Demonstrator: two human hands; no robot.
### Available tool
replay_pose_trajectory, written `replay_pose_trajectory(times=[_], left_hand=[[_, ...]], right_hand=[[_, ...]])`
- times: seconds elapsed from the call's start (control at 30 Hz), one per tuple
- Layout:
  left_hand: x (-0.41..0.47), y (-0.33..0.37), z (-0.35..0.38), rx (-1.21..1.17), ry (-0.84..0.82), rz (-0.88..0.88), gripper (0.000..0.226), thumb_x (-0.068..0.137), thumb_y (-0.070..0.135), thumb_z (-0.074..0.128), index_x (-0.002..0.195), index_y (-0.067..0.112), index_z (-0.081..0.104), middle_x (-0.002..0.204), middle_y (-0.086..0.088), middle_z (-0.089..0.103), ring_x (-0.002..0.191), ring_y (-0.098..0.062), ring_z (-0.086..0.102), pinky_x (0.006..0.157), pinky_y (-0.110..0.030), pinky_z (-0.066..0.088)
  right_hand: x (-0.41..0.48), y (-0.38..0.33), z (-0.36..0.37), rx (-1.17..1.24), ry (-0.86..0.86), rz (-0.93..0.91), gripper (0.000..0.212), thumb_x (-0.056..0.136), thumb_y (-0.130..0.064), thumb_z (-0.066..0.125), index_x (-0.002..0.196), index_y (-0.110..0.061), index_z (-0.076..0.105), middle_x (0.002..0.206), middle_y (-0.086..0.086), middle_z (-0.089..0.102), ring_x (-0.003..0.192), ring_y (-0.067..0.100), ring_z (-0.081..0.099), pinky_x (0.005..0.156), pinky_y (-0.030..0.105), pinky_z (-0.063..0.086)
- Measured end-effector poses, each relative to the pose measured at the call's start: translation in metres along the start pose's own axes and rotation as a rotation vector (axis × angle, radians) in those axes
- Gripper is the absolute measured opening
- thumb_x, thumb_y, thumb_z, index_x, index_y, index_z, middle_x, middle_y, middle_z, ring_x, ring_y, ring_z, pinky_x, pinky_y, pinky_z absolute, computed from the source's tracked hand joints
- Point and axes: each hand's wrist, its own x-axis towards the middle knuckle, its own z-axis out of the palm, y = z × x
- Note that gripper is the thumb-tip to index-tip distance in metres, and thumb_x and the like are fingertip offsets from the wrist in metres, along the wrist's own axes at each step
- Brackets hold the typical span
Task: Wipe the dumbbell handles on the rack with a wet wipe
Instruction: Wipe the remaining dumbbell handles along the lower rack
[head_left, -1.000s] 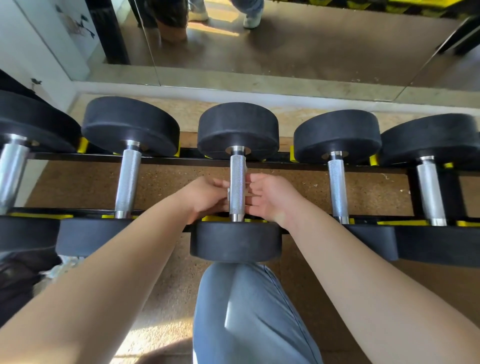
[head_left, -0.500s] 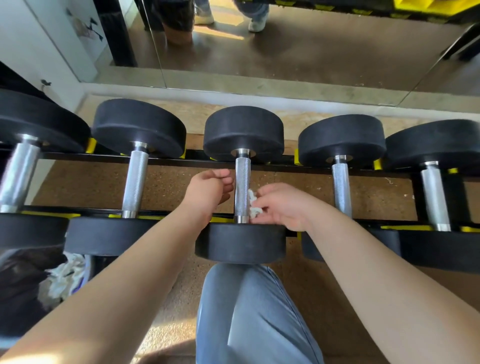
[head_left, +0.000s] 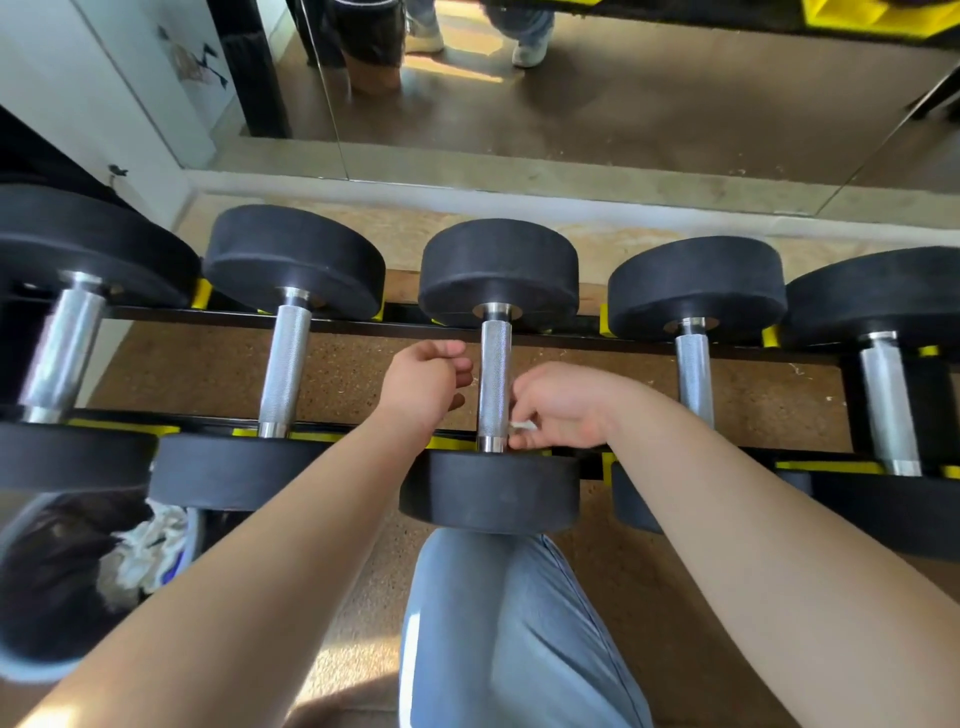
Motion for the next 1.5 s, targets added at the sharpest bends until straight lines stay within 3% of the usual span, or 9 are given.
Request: replay_pose_trajectory(times=[0.17, 0.37, 0.53, 0.67, 0.8, 0.93, 1.07, 1.33, 1.5], left_hand=[[0.001, -0.001, -0.001, -0.02, 0.005, -0.011, 0.027, 0.099, -0.001, 0.047, 0.102, 0.018, 0.067, 0.106, -0.006, 0.074, 0.101, -0.02, 0.071, 0.081, -0.033, 0.057], [-0.005, 0.002, 0.0, 0.024, 0.01, 0.042, 0.027, 0.099, 0.0, 0.047, 0.103, 0.018, 0.067, 0.103, -0.005, 0.074, 0.098, -0.018, 0.071, 0.071, -0.027, 0.054], [-0.007, 0.001, -0.001, 0.022, 0.026, 0.06, 0.026, 0.099, 0.0, 0.049, 0.105, 0.017, 0.068, 0.1, -0.003, 0.073, 0.092, -0.015, 0.07, 0.071, -0.025, 0.054], [-0.007, 0.0, -0.001, 0.032, 0.011, 0.062, 0.026, 0.097, -0.002, 0.049, 0.106, 0.014, 0.068, 0.097, -0.003, 0.073, 0.092, -0.017, 0.07, 0.075, -0.027, 0.056], [-0.009, -0.002, 0.001, 0.145, -0.016, 0.112, 0.023, 0.095, 0.004, 0.052, 0.104, 0.017, 0.069, 0.095, -0.001, 0.076, 0.092, -0.016, 0.073, 0.077, -0.028, 0.055], [-0.011, 0.0, 0.003, 0.151, -0.054, 0.116, 0.027, 0.095, 0.001, 0.047, 0.099, 0.018, 0.067, 0.092, -0.001, 0.076, 0.091, -0.019, 0.073, 0.077, -0.029, 0.054], [-0.008, 0.0, 0.001, 0.128, -0.05, 0.072, 0.029, 0.097, -0.002, 0.043, 0.102, 0.019, 0.065, 0.103, -0.006, 0.075, 0.099, -0.021, 0.071, 0.079, -0.029, 0.054], [-0.003, -0.001, 0.004, 0.043, -0.023, 0.049, 0.033, 0.094, -0.01, 0.04, 0.09, 0.013, 0.064, 0.088, -0.01, 0.07, 0.088, -0.025, 0.068, 0.083, -0.034, 0.058], [-0.004, 0.002, 0.012, 0.064, -0.082, -0.03, 0.031, 0.094, -0.011, 0.034, 0.095, 0.003, 0.062, 0.092, -0.019, 0.071, 0.089, -0.034, 0.069, 0.091, -0.046, 0.058]], right_hand=[[0.018, -0.021, -0.01, 0.361, 0.154, -0.262, 0.033, 0.095, 0.018, 0.043, 0.112, 0.004, 0.067, 0.099, 0.014, 0.062, 0.081, 0.018, 0.061, 0.063, 0.024, 0.052], [0.0, 0.015, -0.007, -0.32, 0.044, -0.103, 0.021, 0.093, 0.008, 0.06, 0.111, 0.004, 0.07, 0.116, 0.015, 0.071, 0.104, 0.024, 0.073, 0.086, 0.037, 0.063], [0.012, 0.004, 0.0, -0.11, 0.555, -0.472, 0.019, 0.089, -0.009, 0.063, 0.091, -0.021, 0.077, 0.097, 0.019, 0.076, 0.091, 0.035, 0.074, 0.083, 0.057, 0.061], [0.005, 0.008, 0.005, -0.507, 0.752, -0.708, 0.023, 0.102, -0.025, 0.059, 0.111, -0.03, 0.079, 0.09, 0.003, 0.077, 0.081, 0.023, 0.071, 0.077, 0.039, 0.06], [-0.02, 0.031, 0.008, -0.988, 0.576, -0.697, 0.027, 0.103, -0.032, 0.055, 0.121, -0.032, 0.076, 0.09, 0.002, 0.077, 0.08, 0.021, 0.069, 0.08, 0.042, 0.059], [-0.021, 0.015, 0.001, -0.823, 0.584, -0.756, 0.019, 0.097, -0.028, 0.067, 0.112, -0.029, 0.079, 0.098, -0.004, 0.078, 0.086, 0.012, 0.072, 0.085, 0.038, 0.06], [-0.013, 0.001, -0.001, -0.705, 0.576, -0.779, 0.039, 0.1, -0.024, 0.065, 0.138, -0.028, 0.061, 0.09, -0.006, 0.076, 0.072, 0.002, 0.072, 0.078, 0.024, 0.061], [-0.022, 0.011, 0.0, -1.058, 0.412, -0.76, 0.045, 0.101, -0.018, 0.06, 0.145, -0.019, 0.058, 0.132, 0.002, 0.052, 0.117, 0.016, 0.051, 0.102, 0.025, 0.04], [-0.003, -0.013, -0.004, -1.013, 0.7, -0.849, 0.026, 0.098, -0.022, 0.064, 0.121, -0.017, 0.075, 0.095, -0.003, 0.056, 0.089, 0.016, 0.054, 0.074, 0.019, 0.038]])
